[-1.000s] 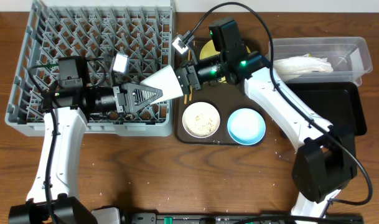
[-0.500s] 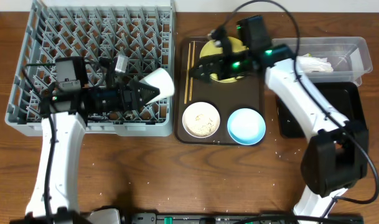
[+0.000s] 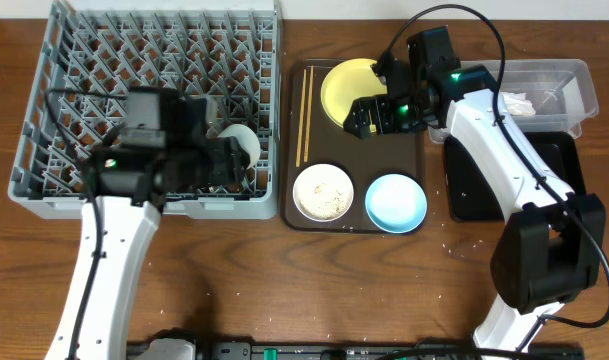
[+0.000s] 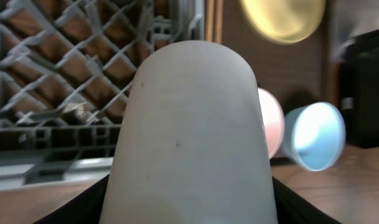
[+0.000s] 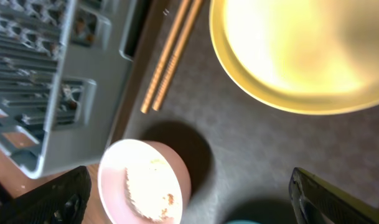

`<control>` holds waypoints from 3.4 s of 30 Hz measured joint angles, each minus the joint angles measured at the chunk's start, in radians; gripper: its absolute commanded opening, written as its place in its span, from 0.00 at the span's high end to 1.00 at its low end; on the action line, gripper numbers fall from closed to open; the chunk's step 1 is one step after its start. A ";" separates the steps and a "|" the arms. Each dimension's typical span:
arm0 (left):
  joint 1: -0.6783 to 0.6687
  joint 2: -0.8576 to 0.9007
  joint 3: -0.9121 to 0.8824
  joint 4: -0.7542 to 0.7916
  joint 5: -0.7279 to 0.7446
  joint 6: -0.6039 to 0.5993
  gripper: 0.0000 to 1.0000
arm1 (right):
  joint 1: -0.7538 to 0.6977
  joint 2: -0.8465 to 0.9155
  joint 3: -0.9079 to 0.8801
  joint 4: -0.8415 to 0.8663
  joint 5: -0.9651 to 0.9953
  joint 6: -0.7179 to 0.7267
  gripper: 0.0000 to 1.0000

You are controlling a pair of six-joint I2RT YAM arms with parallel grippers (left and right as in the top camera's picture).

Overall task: Sort waste into correct bins and load items into the dishwasher
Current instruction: 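Place the cup upside down in the rack with the left gripper, then move the right gripper down toward the white rice bowl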

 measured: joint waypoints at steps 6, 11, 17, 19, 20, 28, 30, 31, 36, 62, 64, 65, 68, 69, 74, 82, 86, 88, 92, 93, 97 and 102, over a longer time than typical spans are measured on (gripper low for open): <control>-0.041 0.106 0.026 -0.049 -0.116 -0.018 0.67 | 0.000 -0.017 0.000 -0.037 0.026 -0.013 0.02; -0.041 0.231 0.026 -0.032 -0.145 -0.018 0.67 | 0.004 -0.020 0.000 -0.050 0.031 -0.023 0.02; -0.041 0.315 0.026 -0.013 -0.156 -0.017 0.67 | 0.015 -0.020 0.000 -0.054 0.034 -0.030 0.02; -0.042 0.328 0.026 -0.014 -0.156 -0.017 0.62 | 0.023 -0.020 0.000 -0.054 0.036 -0.031 0.02; -0.042 0.332 0.026 -0.016 -0.156 -0.017 0.57 | 0.025 -0.020 0.000 -0.054 0.036 -0.031 0.02; -0.061 0.363 0.026 -0.019 -0.156 -0.016 0.13 | 0.070 -0.021 0.000 -0.055 0.037 -0.031 0.02; -0.064 0.364 0.026 -0.018 -0.156 -0.020 0.09 | 0.084 -0.021 0.000 -0.056 0.039 -0.031 0.03; -0.063 0.364 0.026 -0.018 -0.156 -0.017 0.07 | 0.090 -0.021 0.000 -0.057 0.039 -0.029 0.03; -0.063 0.364 0.036 -0.051 -0.156 -0.017 0.07 | 0.129 -0.021 0.000 -0.072 0.067 0.005 0.03; -0.154 0.141 0.143 -0.136 -0.071 -0.143 0.10 | 0.195 -0.021 0.000 -0.118 0.164 0.072 0.04; -0.155 0.141 0.143 -0.145 -0.071 -0.151 0.11 | 0.207 -0.021 0.000 -0.128 0.167 0.077 0.05; -0.155 0.141 0.143 -0.149 -0.071 -0.151 0.11 | 0.212 -0.021 0.000 -0.130 0.167 0.077 0.05; -0.155 0.140 0.143 -0.159 -0.073 -0.153 0.11 | 0.247 -0.021 0.000 -0.131 0.167 0.078 0.05; -0.155 0.137 0.143 -0.163 -0.076 -0.154 0.11 | 0.259 -0.021 0.000 -0.131 0.167 0.078 0.05; -0.154 0.083 0.143 -0.186 -0.119 -0.176 0.11 | 0.321 -0.021 0.000 -0.130 0.178 0.086 0.06; -0.134 -0.058 0.143 -0.232 -0.216 -0.202 0.11 | 0.407 -0.021 0.000 -0.129 0.230 0.115 0.13; -0.080 -0.076 0.143 -0.244 -0.246 -0.204 0.11 | 0.465 -0.021 0.000 -0.130 0.277 0.133 0.25; -0.046 -0.075 0.143 -0.254 -0.258 -0.204 0.11 | 0.496 -0.021 0.000 -0.130 0.304 0.143 0.31; 0.006 -0.075 0.143 -0.256 -0.265 -0.204 0.11 | 0.534 -0.012 0.000 -0.130 0.346 0.155 0.46; 0.019 -0.075 0.143 -0.256 -0.266 -0.204 0.11 | 0.542 -0.006 0.000 -0.131 0.360 0.150 0.49; 0.043 -0.075 0.143 -0.257 -0.268 -0.204 0.11 | 0.553 0.020 0.000 -0.135 0.392 0.147 0.59; 0.045 -0.073 0.143 -0.256 -0.268 -0.204 0.11 | 0.553 0.061 0.000 -0.147 0.408 0.106 0.62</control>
